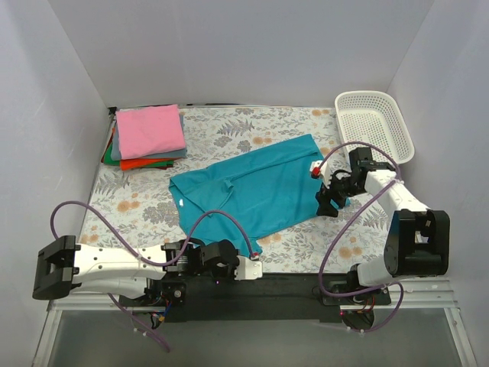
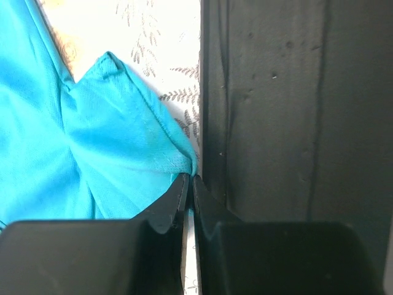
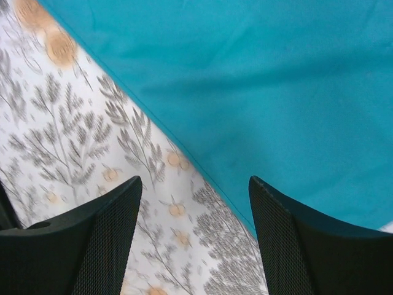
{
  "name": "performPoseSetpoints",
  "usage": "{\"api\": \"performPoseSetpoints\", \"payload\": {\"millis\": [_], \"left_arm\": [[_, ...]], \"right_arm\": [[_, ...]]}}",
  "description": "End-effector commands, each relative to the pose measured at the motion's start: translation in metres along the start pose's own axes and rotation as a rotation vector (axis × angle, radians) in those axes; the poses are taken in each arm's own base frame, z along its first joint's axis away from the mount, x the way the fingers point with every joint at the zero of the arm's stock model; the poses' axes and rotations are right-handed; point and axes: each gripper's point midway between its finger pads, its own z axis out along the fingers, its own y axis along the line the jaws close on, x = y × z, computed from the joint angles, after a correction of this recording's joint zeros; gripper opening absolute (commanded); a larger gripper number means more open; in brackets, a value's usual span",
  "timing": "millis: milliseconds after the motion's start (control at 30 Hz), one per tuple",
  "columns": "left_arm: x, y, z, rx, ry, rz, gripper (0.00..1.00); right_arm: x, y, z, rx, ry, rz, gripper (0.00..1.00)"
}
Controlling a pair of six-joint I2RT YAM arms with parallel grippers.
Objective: Fold and stack the t-shirts
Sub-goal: Fold the tshirt
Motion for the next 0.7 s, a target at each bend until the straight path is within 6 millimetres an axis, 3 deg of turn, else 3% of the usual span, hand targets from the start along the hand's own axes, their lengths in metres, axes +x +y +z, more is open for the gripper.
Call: {"api": "performPoseSetpoints", "payload": {"millis": [0,167,233,333,667], "left_arm": [[-0.025,-0.009,-0.014,0.071,-0.086,-0.008,0.00],[-0.037,-0.025,-0.020,0.170,-0.123,-0.019,0.00],[-0.043,-0.027,-0.022,0.189,-0.138,-0.022,0.00],[-0.050,-0.027,-0.024,0.196,-0.160,-0.027,0.00],[-0.043,-0.023,-0.026,0.168,-0.158,-0.062,0.00]], "right_arm": [[0.017,-0.009,-0.024,0.041,0.110,-0.234,0.76],[0.044,-0.038,-0.057,0.062,0.164,-0.526,0.75],[0.059,-0.043,-0.060,0.024,0.202,-0.533,0.74],[0.075,-0.051,-0.058,-0.033,0.270,-0.548,0.68],[0.085,-0.079,-0.044,-0.072,0.277,-0.523,0.60]]}}
